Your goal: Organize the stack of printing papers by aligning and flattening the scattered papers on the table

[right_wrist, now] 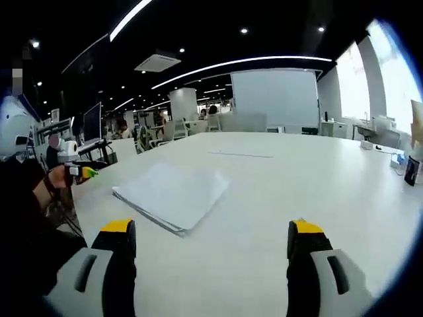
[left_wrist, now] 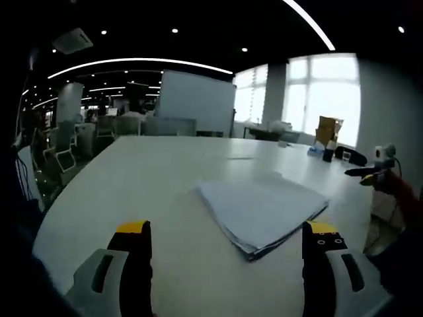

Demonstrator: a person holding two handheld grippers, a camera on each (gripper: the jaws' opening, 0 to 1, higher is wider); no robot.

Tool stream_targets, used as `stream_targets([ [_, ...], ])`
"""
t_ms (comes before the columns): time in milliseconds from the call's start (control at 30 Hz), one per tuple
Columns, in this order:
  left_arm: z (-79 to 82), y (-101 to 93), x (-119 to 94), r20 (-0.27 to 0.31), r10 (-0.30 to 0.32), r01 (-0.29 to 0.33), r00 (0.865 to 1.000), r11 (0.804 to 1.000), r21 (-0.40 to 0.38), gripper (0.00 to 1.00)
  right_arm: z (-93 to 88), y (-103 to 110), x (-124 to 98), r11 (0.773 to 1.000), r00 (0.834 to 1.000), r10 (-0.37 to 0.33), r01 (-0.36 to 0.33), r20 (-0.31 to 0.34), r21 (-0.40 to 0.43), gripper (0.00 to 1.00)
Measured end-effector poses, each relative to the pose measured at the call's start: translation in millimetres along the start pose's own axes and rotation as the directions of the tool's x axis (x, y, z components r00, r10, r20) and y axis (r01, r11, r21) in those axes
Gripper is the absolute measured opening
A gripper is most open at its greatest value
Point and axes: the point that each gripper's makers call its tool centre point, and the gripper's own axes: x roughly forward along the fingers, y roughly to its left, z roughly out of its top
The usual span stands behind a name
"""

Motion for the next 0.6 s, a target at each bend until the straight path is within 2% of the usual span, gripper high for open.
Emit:
stream_targets([
  [600, 6.5, -4.2, -11.5, -0.024, -0.012, 0.012, 1.000, 1.000, 0.003, 0.97, 1.3, 2.0, -12.0, 1.000, 1.000, -0.013, 0.013, -0.020, -0.008, 0.90],
])
